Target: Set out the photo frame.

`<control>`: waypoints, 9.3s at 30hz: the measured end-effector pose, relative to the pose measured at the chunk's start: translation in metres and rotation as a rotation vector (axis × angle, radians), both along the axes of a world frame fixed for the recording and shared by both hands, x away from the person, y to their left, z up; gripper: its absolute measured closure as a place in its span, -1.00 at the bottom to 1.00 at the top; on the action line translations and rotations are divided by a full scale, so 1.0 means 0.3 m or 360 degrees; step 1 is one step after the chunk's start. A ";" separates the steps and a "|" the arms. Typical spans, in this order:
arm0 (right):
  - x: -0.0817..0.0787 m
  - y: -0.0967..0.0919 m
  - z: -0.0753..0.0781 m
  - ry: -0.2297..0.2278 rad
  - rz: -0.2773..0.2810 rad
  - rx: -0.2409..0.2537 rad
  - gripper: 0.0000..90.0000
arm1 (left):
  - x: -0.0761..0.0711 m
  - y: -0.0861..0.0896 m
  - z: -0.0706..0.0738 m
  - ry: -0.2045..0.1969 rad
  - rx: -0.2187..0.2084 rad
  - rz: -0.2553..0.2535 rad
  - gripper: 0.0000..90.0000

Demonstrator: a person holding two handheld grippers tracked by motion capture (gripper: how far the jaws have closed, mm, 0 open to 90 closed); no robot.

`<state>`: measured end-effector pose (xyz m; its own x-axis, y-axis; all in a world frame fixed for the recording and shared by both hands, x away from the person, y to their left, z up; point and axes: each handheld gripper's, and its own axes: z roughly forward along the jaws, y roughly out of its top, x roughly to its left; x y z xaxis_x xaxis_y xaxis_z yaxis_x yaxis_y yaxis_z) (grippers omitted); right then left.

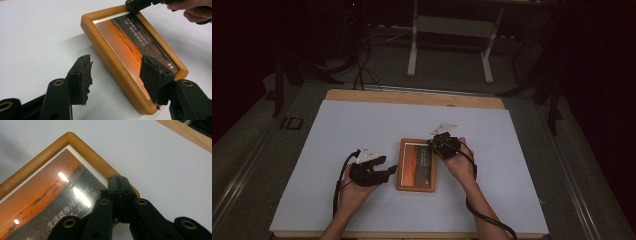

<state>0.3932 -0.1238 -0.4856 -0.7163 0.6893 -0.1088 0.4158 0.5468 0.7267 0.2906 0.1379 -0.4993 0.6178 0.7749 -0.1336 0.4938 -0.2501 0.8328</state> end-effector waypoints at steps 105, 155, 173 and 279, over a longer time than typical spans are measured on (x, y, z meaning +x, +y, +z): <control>0.041 -0.085 -0.085 0.0128 -0.0145 0.0011 1.00 | -0.017 -0.256 -0.101 0.0326 -0.0304 -0.0100 -0.28; -0.108 -0.217 0.034 0.0002 -0.0191 0.0142 0.34 | 0.027 -0.364 0.012 0.0267 -0.0117 -0.0062 0.51; -0.181 -0.232 0.108 -0.0087 -0.0040 0.0140 0.30 | 0.098 -0.330 0.129 0.0232 0.0138 -0.0295 0.54; -0.229 -0.304 0.161 -0.0097 0.0779 0.0157 0.53 | 0.210 -0.224 0.018 0.0077 -0.0124 -0.0867 -0.24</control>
